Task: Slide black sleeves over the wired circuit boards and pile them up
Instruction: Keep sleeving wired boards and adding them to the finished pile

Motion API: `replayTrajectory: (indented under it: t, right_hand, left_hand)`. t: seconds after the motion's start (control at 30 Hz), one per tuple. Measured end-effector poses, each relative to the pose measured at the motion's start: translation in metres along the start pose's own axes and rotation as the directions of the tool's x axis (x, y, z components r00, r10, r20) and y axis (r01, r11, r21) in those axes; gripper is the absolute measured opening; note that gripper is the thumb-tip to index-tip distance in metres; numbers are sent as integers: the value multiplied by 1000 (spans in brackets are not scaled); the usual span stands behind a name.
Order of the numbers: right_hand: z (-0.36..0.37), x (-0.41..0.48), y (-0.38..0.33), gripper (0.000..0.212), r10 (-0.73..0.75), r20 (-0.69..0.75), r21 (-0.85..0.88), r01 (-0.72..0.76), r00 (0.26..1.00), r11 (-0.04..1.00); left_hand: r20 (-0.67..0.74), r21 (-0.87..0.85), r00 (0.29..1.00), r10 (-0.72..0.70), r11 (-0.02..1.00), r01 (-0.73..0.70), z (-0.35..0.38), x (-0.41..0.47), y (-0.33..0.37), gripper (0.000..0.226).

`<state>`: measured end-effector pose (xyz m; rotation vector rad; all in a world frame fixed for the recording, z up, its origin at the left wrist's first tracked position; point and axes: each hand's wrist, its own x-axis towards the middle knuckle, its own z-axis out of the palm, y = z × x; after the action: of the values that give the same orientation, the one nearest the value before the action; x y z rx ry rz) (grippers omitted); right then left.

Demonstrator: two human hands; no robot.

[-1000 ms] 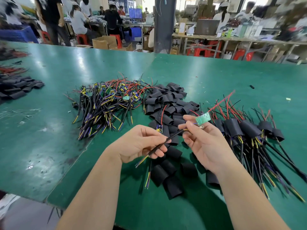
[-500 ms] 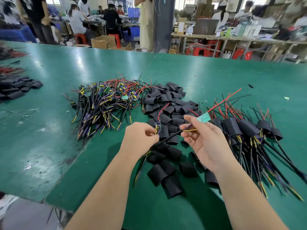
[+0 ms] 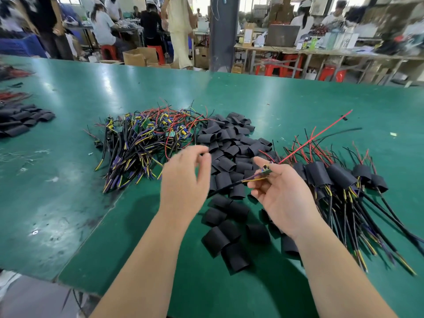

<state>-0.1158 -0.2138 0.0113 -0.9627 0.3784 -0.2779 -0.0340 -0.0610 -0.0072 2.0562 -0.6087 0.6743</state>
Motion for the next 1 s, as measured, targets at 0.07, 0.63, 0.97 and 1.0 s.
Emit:
replayTrajectory:
  t: [0.07,0.63,0.97,1.0]
  right_hand:
    - [0,-1,3,32,-44,19,-51,45,999,998]
    - [-10,3,14,16,-291,25,-347,281,956,895]
    - [-9,2,19,21,-225,113,-279,248,968,928]
    - [-8,2,20,24,-211,118,-293,237,970,926]
  left_hand:
    - [218,-125,976,-24,991,52,7,-9,10,36]
    - [520,-451,830,-201,760,467,15,-12,9,12]
    - [462,-408,874,-148,840,358,13,-11,0,5]
    - [488,-343,865,-116,886,312,12,-11,-2,9]
